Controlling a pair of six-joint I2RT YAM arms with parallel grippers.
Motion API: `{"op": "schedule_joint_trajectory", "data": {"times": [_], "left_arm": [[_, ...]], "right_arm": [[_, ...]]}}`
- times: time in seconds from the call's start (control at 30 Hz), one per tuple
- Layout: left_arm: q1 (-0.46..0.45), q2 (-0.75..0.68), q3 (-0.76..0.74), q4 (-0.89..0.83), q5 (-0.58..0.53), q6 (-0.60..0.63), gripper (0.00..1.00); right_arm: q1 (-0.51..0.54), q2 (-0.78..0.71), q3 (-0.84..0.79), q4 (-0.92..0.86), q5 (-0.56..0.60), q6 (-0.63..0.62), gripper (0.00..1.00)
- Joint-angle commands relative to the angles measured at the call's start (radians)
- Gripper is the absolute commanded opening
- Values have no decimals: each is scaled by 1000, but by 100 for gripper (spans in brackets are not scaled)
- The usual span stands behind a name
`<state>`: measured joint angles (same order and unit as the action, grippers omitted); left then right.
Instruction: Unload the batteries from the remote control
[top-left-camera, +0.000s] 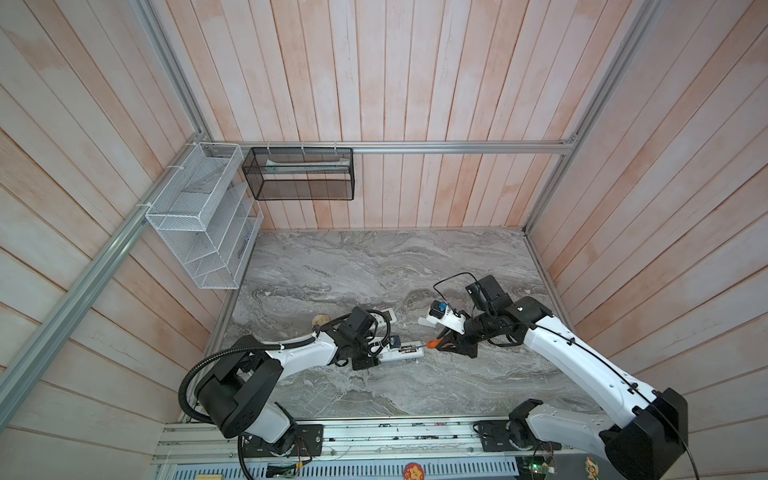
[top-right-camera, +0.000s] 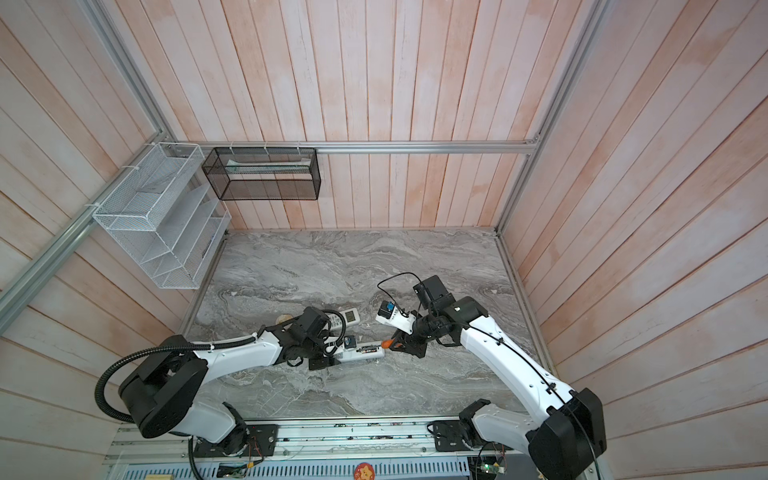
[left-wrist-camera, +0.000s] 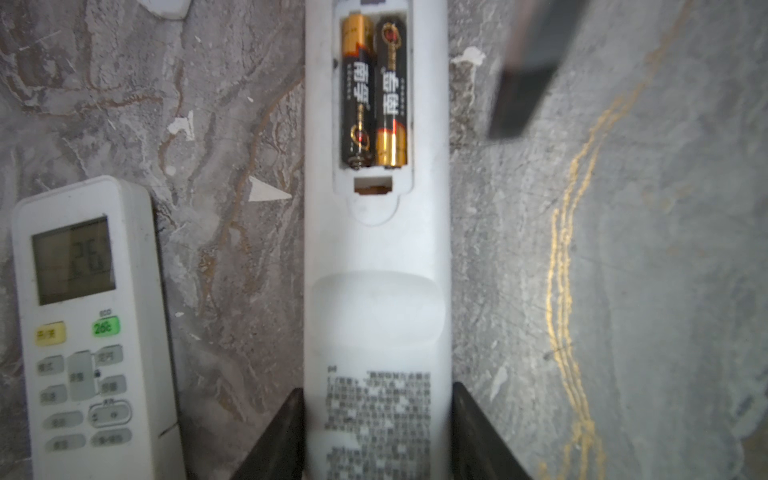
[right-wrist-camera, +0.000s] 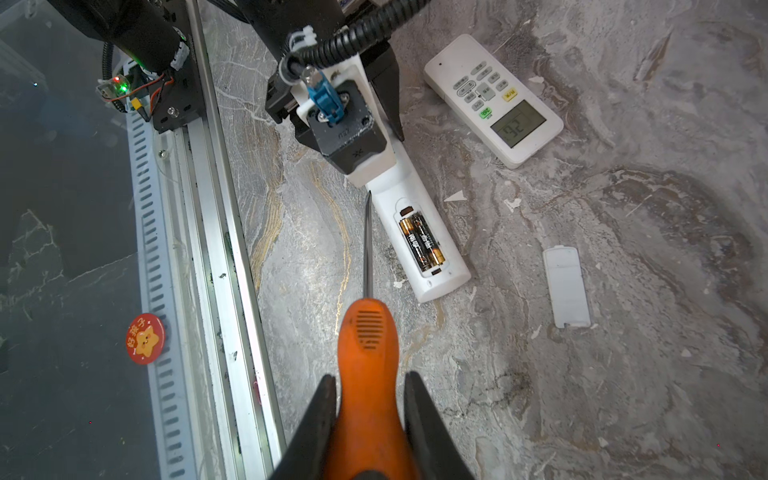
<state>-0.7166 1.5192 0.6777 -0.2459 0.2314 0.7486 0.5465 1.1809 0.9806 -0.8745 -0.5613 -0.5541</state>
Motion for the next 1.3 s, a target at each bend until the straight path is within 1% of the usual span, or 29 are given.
{"op": "schedule_joint_trajectory", "data": {"times": [0.0, 0.17, 0.33, 0.6, 0.97, 1.27], "left_arm": [[-10, 59, -59, -110, -56, 26, 24], [-11, 62, -58, -109, -57, 25, 24], [-11, 64, -57, -110, -57, 25, 24], [-10, 75, -50, -116, -58, 26, 24], [-11, 75, -52, -116, -56, 27, 24], [-10, 66, -55, -110, -55, 26, 24]], "right_arm": [[1, 18, 20, -47, 31, -21, 0], [1, 59, 39, -114, 159, -63, 0], [-2, 65, 43, -85, 208, -37, 0], [-32, 71, 48, -76, 207, -26, 0], [-63, 59, 35, -70, 239, -14, 0], [-65, 86, 37, -56, 215, 5, 0]]}}
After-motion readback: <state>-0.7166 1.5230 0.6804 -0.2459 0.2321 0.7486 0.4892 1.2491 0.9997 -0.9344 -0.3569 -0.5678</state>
